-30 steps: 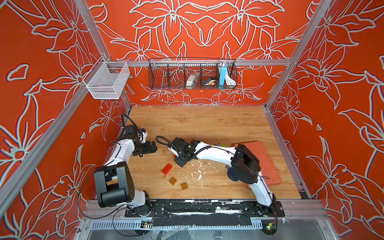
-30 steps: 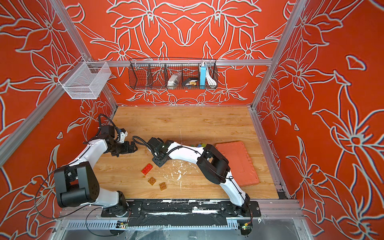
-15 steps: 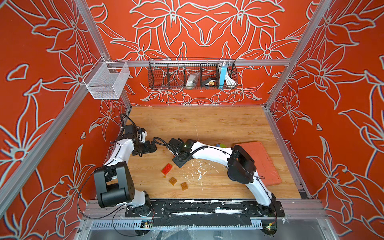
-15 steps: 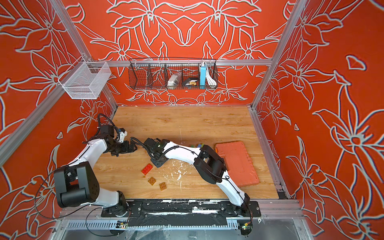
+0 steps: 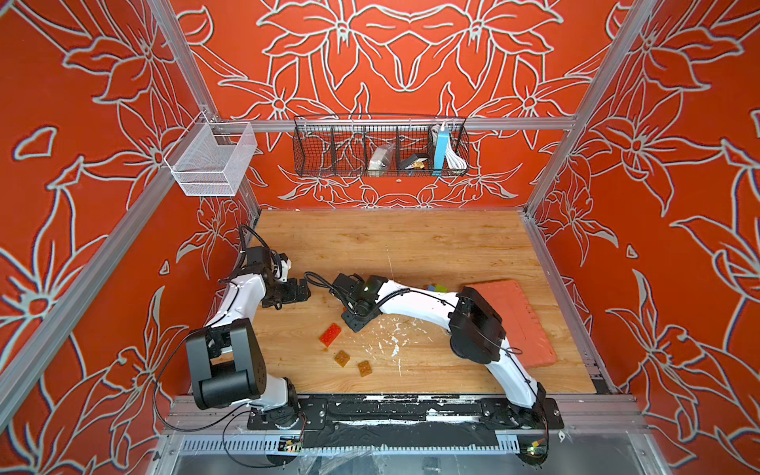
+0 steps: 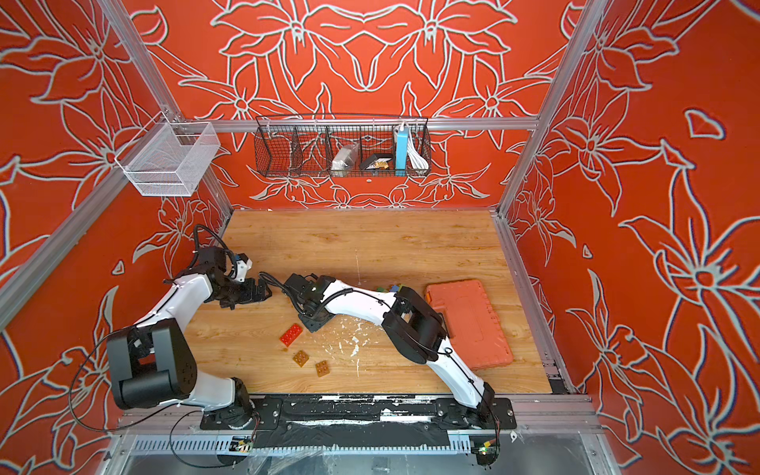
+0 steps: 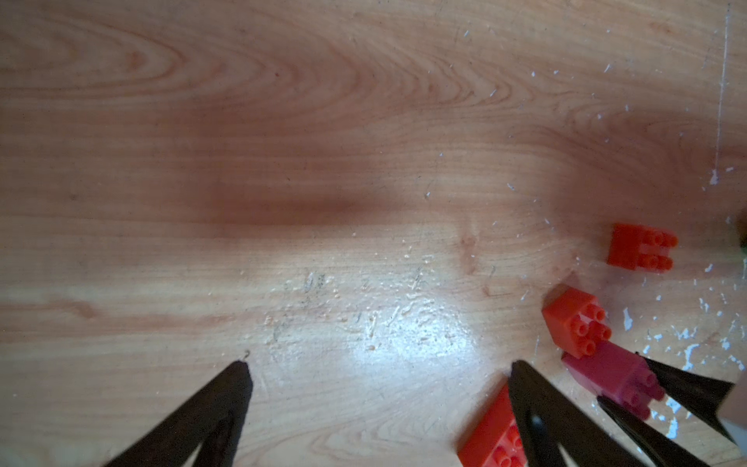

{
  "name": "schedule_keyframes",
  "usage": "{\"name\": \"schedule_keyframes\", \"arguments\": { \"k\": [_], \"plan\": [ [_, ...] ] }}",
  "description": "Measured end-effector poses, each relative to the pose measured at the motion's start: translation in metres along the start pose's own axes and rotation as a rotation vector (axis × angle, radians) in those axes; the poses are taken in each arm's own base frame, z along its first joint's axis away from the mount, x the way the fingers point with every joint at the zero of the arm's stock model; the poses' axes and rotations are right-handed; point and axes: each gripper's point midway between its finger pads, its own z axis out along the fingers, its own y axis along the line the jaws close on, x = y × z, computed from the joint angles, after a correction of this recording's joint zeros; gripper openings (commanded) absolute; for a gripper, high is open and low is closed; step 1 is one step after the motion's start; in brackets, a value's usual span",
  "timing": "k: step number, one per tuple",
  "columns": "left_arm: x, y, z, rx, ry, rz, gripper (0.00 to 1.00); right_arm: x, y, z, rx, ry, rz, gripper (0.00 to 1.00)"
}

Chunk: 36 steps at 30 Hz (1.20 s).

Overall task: Assemble the letter h with lego
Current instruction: Place the lego brick at the center of the board, then move the lego brick at the center of the board.

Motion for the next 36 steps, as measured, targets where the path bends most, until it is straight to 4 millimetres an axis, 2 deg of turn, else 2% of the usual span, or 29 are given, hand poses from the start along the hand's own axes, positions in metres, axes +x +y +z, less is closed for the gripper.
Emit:
{"name": "schedule_keyframes", "arguments": {
  "k": [7,14,21,23,25,28,31,33,34,36],
  "plan": [
    [0.000,-0.001,0.000,0.007,0.004,-0.002,0.99,0.003,-0.004,0.004,-0.012,0.025,-0.020,0.16],
    [-0.001,-0.001,0.000,0.007,0.004,-0.002,1.00,0.005,-0.015,-0.003,-0.015,0.030,-0.047,0.19],
    [0.000,-0.010,-0.001,0.059,0.009,0.021,0.99,0.057,-0.071,-0.022,0.056,0.099,-0.010,0.24],
    [0.001,-0.017,-0.003,0.093,0.008,0.036,1.00,0.068,-0.084,-0.026,0.072,0.113,-0.004,0.28],
    [0.001,-0.026,-0.007,0.140,-0.005,0.064,1.00,0.077,-0.092,-0.027,0.074,0.119,0.004,0.37],
    [0.001,-0.042,-0.015,0.222,-0.028,0.117,1.00,0.086,-0.096,-0.025,0.063,0.123,0.007,0.44],
    [0.005,-0.057,-0.025,0.294,-0.063,0.183,1.00,0.111,-0.097,-0.018,0.050,0.199,0.008,0.49],
    [0.012,-0.065,-0.030,0.328,-0.071,0.219,0.99,0.112,-0.097,-0.020,0.040,0.205,0.013,0.54],
    [0.014,-0.068,-0.034,0.340,-0.075,0.241,0.99,0.110,-0.097,-0.021,0.036,0.199,0.019,0.58],
    [0.017,-0.072,-0.040,0.348,-0.085,0.281,0.99,0.105,-0.097,-0.025,0.029,0.189,0.024,0.76]
  ]
}}
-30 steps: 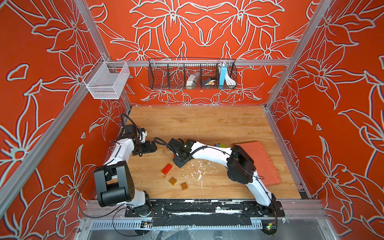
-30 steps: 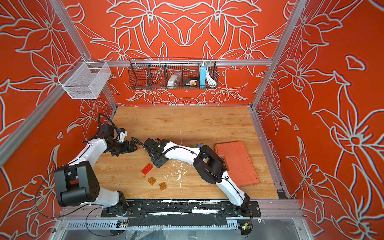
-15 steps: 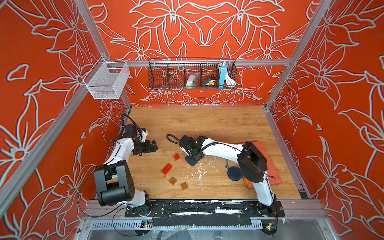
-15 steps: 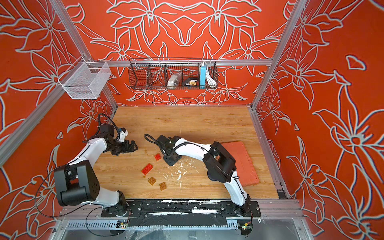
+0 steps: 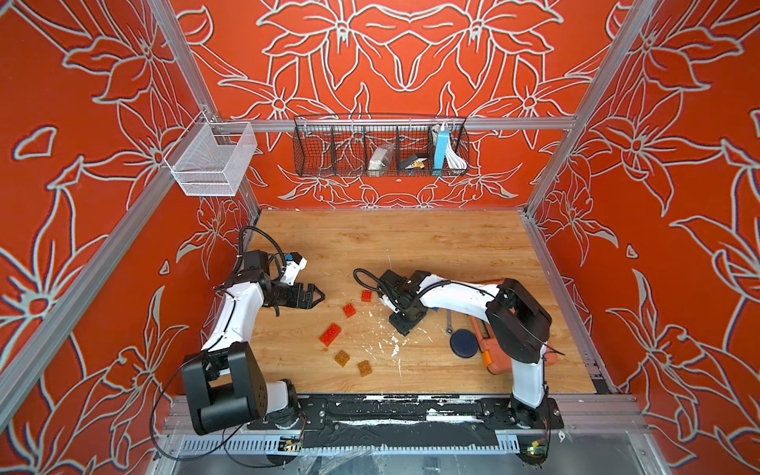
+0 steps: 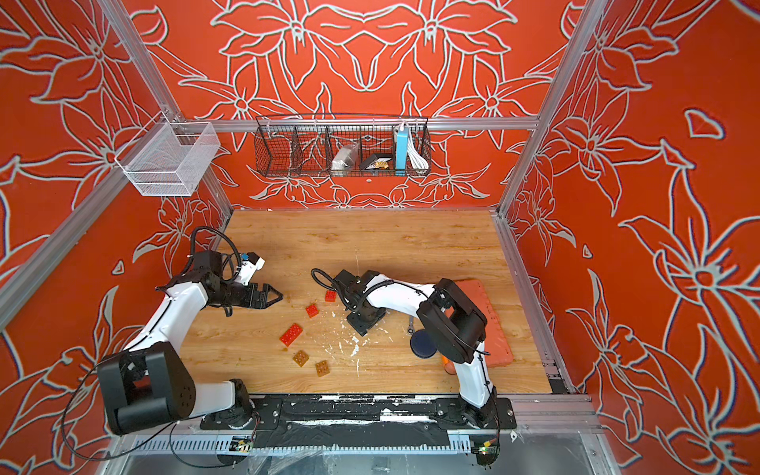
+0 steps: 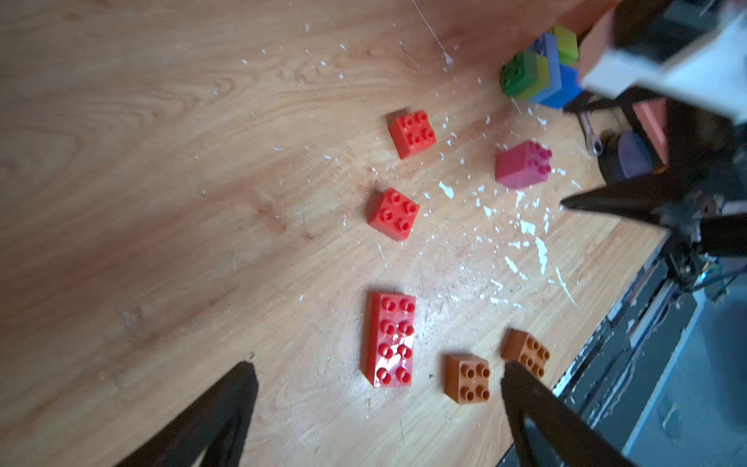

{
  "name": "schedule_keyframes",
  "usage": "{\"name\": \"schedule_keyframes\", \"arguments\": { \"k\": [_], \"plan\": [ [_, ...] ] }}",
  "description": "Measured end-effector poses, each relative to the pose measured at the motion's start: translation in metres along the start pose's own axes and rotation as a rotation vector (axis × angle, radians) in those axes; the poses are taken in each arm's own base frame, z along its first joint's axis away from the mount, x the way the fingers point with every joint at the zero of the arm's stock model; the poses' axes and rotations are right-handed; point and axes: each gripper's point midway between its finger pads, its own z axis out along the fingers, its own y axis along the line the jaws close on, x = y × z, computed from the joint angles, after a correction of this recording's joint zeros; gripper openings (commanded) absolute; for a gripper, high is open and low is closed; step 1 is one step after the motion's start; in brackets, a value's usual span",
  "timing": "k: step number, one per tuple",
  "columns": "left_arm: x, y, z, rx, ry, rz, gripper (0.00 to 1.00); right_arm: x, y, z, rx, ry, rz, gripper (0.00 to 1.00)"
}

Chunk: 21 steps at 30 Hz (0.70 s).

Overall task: Assemble the letter h with lego
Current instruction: Move the lego brick at the center of the board, then adjust the lego brick at the center of the board.

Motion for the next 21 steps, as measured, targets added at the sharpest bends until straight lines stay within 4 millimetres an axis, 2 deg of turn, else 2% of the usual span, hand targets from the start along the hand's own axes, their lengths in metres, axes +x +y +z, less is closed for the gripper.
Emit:
{"name": "schedule_keyframes", "arguments": {
  "k": [1,2,5,8,12,15,18,21],
  "plan": [
    [0.001,-0.004,-0.003,0.004,-0.005,0.032,0.98,-0.003,0.000,-0.004,-0.001,-0.010,0.003,0.97],
    [0.002,-0.006,-0.004,0.005,-0.007,0.055,0.97,-0.006,-0.001,-0.008,-0.002,-0.021,0.005,0.99],
    [0.015,-0.017,-0.008,0.018,0.012,0.139,0.95,-0.013,-0.002,-0.028,-0.006,-0.077,0.005,0.99],
    [0.033,-0.025,-0.004,0.039,0.064,0.193,0.90,-0.022,-0.013,-0.064,0.023,-0.185,0.026,0.99],
    [0.068,-0.035,0.017,0.052,0.198,0.261,0.88,-0.033,-0.038,-0.127,0.129,-0.401,0.068,0.99],
    [0.098,-0.046,0.036,0.048,0.321,0.348,0.85,-0.030,-0.056,-0.163,0.213,-0.533,0.102,0.99],
    [0.119,-0.043,0.046,-0.003,0.402,0.387,0.76,-0.022,-0.069,-0.178,0.280,-0.603,0.128,0.99],
    [0.122,-0.031,0.055,-0.099,0.432,0.443,0.75,-0.011,-0.077,-0.179,0.319,-0.638,0.147,0.99]
  ]
}}
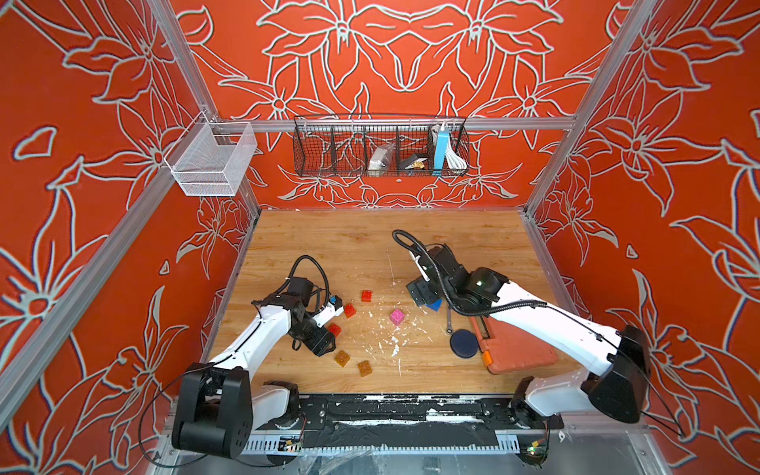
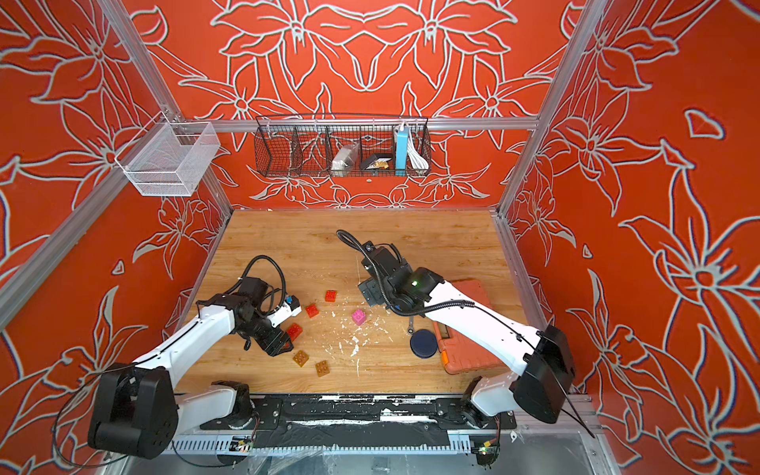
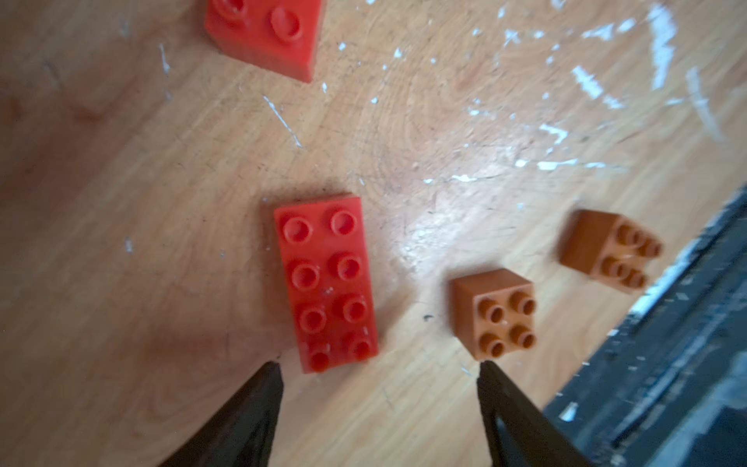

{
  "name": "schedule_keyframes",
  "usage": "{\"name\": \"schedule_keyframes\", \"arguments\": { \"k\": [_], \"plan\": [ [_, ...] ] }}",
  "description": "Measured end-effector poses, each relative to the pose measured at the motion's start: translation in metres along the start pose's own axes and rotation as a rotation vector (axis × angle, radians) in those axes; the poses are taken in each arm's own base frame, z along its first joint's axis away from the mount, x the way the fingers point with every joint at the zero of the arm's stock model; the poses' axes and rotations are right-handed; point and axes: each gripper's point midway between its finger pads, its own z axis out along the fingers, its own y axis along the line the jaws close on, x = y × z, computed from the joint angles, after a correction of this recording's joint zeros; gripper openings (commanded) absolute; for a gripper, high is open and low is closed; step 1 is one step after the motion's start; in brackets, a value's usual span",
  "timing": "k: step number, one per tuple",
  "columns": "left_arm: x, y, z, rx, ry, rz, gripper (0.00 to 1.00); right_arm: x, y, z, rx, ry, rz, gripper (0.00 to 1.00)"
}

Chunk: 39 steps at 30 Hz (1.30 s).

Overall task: Assemble the letter h with lego
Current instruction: Adjust the lego brick at the center of the board.

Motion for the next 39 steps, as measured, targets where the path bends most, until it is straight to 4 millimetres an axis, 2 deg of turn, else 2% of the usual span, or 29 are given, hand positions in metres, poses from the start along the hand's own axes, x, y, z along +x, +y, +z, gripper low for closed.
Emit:
{"name": "schedule_keyframes", "arguments": {
  "k": [5,11,19,24,28,32,34,37,39],
  "plan": [
    [0.003,0.017,0.016,-0.133,0.067,0.031,0.65,0.012,-0.005,-0.005,0.006,-0.043,0.023,0.98],
    [-0.002,0.021,0.024,-0.164,0.103,0.059,0.43,0.010,-0.005,-0.006,-0.001,-0.070,0.038,0.98],
    [-0.037,0.010,0.023,-0.133,0.078,0.129,0.25,0.010,-0.005,-0.006,-0.002,-0.070,0.048,0.98],
    [-0.073,-0.009,0.019,-0.088,0.050,0.229,0.25,0.011,-0.006,-0.010,-0.003,-0.075,0.065,0.98],
    [-0.100,-0.034,0.022,-0.053,0.042,0.344,0.26,0.015,-0.012,-0.015,0.001,-0.080,0.101,0.98],
    [-0.106,-0.059,0.038,-0.001,0.068,0.420,0.26,0.022,-0.019,-0.015,0.008,-0.058,0.154,0.98],
    [-0.106,-0.065,0.047,0.013,0.090,0.439,0.28,0.028,-0.020,-0.012,0.006,-0.040,0.182,0.98],
    [-0.103,-0.068,0.060,0.027,0.121,0.452,0.35,0.037,-0.024,-0.008,0.002,-0.001,0.230,0.98],
    [-0.108,-0.068,0.061,0.024,0.111,0.455,0.41,0.042,-0.027,-0.006,0.005,0.022,0.260,0.98]
  ]
}}
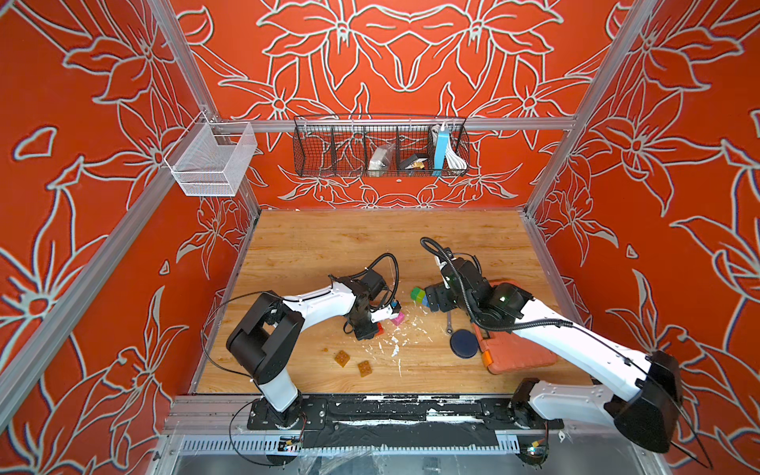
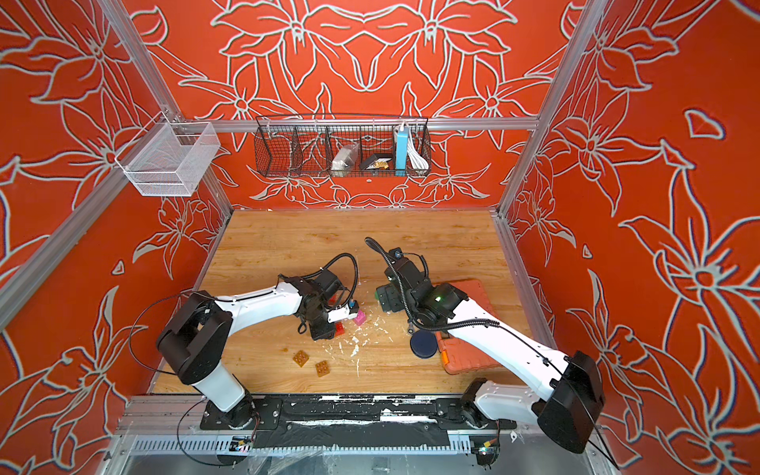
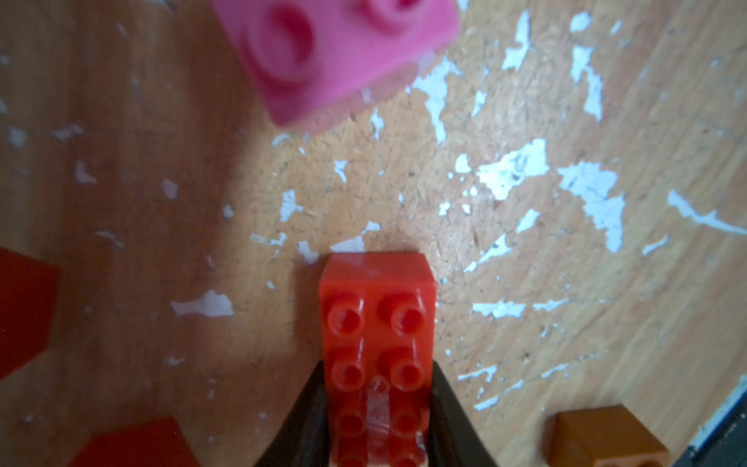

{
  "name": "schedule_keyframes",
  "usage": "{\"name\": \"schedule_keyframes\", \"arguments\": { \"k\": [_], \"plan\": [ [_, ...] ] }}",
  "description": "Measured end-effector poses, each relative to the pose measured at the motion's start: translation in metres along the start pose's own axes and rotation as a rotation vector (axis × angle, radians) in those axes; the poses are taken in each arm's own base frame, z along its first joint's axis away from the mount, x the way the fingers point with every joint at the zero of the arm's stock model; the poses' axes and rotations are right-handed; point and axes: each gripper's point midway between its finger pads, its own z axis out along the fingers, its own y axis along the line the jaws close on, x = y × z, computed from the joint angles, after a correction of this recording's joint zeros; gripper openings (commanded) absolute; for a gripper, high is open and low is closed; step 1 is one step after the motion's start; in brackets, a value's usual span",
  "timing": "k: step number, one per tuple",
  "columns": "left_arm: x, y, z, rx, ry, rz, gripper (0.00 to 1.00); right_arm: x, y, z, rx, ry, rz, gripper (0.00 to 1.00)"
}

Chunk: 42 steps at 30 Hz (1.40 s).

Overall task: Assemble the letter h with lego
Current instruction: Adjust the lego brick at the center of the board, then pick up the lego brick from the center of the board.

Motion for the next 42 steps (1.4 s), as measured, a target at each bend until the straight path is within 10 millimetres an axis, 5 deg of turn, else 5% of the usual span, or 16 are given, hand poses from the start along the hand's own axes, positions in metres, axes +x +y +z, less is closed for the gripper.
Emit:
{"name": "schedule_keyframes", "arguments": {
  "k": [6,11,16,18,24,31,42],
  "plan": [
    [-0.007,0.004,-0.011,-0.023,-0.039,0.005,0.54,0.012,-0.005,0.010,0.001,0.079,0.049,0.93],
    [-0.008,0.016,-0.064,-0.049,-0.191,-0.064,0.57,0.002,0.014,0.017,-0.074,0.129,0.019,0.88],
    [0.025,0.062,-0.121,-0.110,-0.362,-0.289,0.60,-0.023,0.051,0.045,-0.169,0.195,-0.039,0.77],
    [0.048,0.081,-0.130,-0.139,-0.397,-0.409,0.70,-0.030,0.067,0.062,-0.184,0.228,-0.041,0.75],
    [0.125,0.113,-0.109,-0.135,-0.385,-0.782,0.99,-0.021,0.131,0.111,-0.196,0.340,0.003,0.73],
    [0.179,0.143,-0.103,-0.234,-0.396,-1.052,0.99,-0.009,0.194,0.144,-0.149,0.396,0.068,0.63],
    [0.193,0.158,-0.103,-0.326,-0.443,-1.138,0.99,0.000,0.191,0.179,0.016,0.414,0.133,0.53]
  ]
}}
